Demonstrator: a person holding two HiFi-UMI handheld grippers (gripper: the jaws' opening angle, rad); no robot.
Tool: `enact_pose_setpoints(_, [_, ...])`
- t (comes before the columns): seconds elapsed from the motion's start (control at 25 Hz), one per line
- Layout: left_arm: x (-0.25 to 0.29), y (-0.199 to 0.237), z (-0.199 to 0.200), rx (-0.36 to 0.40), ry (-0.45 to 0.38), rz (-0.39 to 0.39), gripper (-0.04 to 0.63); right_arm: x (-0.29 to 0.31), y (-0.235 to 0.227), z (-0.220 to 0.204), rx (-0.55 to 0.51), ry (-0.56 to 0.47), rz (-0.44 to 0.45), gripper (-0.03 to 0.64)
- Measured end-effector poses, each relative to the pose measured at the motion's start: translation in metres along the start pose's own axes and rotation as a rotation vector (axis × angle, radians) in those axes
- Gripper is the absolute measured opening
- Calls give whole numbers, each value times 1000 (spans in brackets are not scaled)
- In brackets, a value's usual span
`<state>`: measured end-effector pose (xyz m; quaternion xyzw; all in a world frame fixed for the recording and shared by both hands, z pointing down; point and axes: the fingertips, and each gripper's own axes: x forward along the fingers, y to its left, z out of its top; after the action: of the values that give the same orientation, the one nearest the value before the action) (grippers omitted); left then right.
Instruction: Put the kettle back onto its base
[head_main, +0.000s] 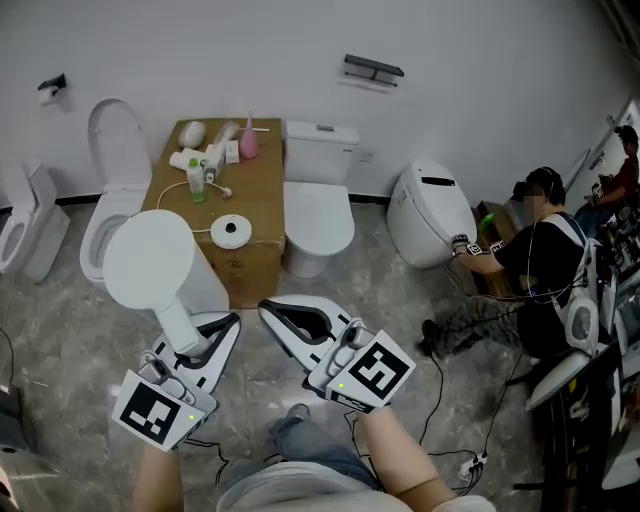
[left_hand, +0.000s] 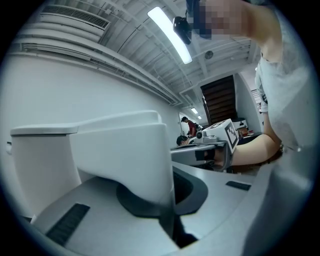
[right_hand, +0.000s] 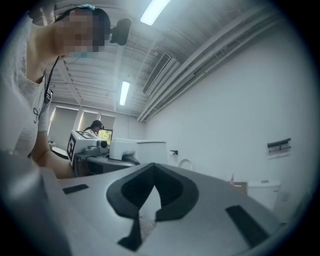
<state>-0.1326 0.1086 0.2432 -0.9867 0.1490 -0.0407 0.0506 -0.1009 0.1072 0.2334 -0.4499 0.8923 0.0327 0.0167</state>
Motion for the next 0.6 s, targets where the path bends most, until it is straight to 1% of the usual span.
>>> enact_pose_setpoints(0.2, [34, 4, -1, 9, -5, 54, 8, -8, -37, -3, -8, -8, 43, 8])
enact_pose_setpoints(0.36, [51, 7, -2, 11, -9, 98, 8, -13, -57, -6, -14, -15, 77, 8])
enact_pose_setpoints(0.48, [60, 9, -3, 9, -9, 125, 8, -19, -68, -8, -9, -17, 85, 8])
enact_pose_setpoints(0.6, [67, 9, -7, 7, 1, 131, 8, -25, -75, -13, 9, -20, 81, 8])
